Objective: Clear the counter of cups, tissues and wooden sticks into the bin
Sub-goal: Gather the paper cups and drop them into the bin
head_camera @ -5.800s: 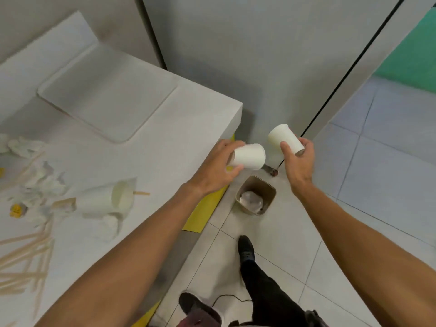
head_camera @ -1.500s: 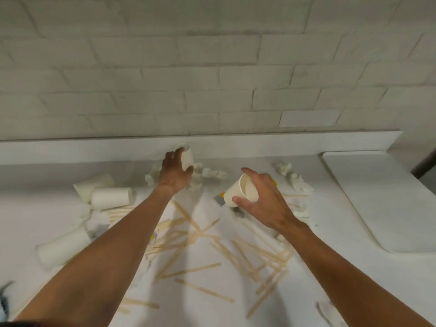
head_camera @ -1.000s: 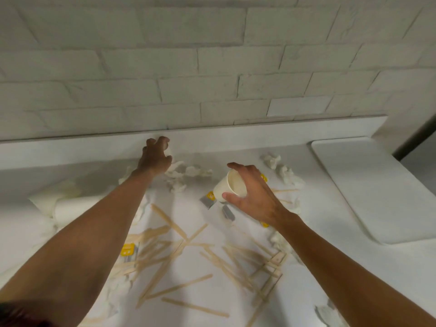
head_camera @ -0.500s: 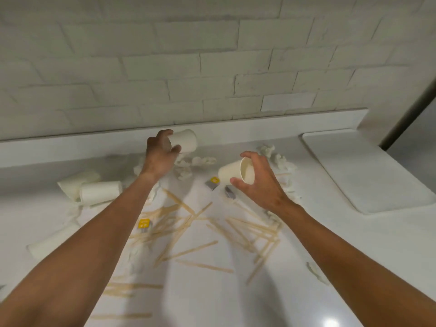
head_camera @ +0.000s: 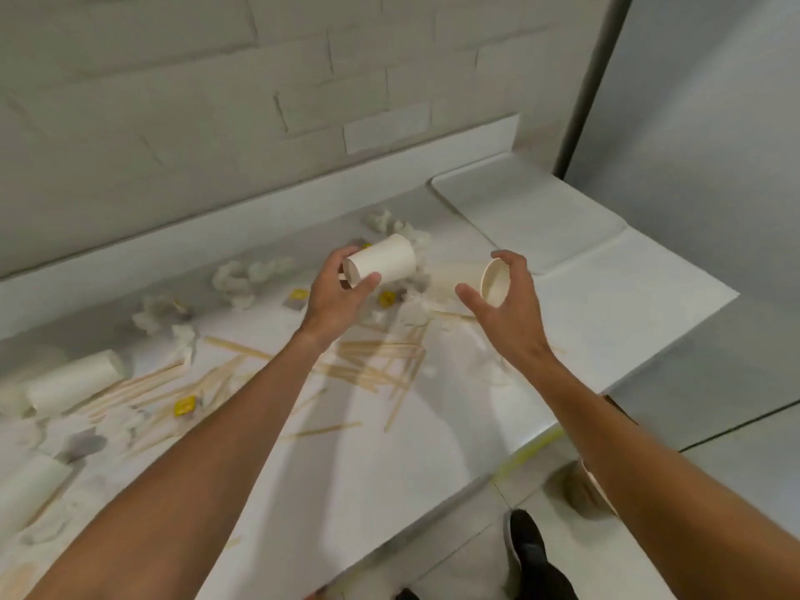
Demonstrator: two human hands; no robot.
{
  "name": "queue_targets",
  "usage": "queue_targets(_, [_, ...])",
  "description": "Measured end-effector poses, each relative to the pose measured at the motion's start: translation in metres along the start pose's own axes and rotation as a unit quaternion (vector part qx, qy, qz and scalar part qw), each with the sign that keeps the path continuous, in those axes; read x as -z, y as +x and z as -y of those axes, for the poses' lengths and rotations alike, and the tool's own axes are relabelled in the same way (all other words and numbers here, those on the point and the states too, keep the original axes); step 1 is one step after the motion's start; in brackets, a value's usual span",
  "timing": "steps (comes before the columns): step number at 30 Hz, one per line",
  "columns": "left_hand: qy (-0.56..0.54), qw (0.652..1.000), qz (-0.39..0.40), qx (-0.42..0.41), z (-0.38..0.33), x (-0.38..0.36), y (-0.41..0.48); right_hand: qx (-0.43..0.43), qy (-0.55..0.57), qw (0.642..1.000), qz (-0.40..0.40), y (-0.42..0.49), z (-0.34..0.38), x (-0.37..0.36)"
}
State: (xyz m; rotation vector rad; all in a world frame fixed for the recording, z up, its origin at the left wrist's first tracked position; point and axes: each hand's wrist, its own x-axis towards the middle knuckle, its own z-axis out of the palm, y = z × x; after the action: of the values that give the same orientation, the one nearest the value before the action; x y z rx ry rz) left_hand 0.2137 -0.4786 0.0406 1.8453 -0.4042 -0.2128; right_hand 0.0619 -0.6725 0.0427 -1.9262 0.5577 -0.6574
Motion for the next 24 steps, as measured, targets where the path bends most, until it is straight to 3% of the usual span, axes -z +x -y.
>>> queue_targets(11, [0.049, 0.978, 0.183, -0.089, -0.065, -0.198, -0.015, -0.087, 0.039, 0.962, -0.256, -0.005, -0.086, 0.176])
queue_targets(15, [0.059, 0.959, 0.244, -0.130, -0.091, -0.274, -0.033, -0.136, 0.038, 0.946, -0.291, -0.004, -0.131, 0.240])
queue_targets(20, [0.104, 0.911, 0.355, -0.180, -0.103, -0.371, -0.058, -0.217, 0.044, 0.919, -0.325, -0.013, -0.197, 0.309])
queue_targets(24, [0.185, 0.861, 0.426, -0.207, -0.081, -0.444, -0.079, -0.299, 0.035, 0.905, -0.300, -0.032, -0.259, 0.341])
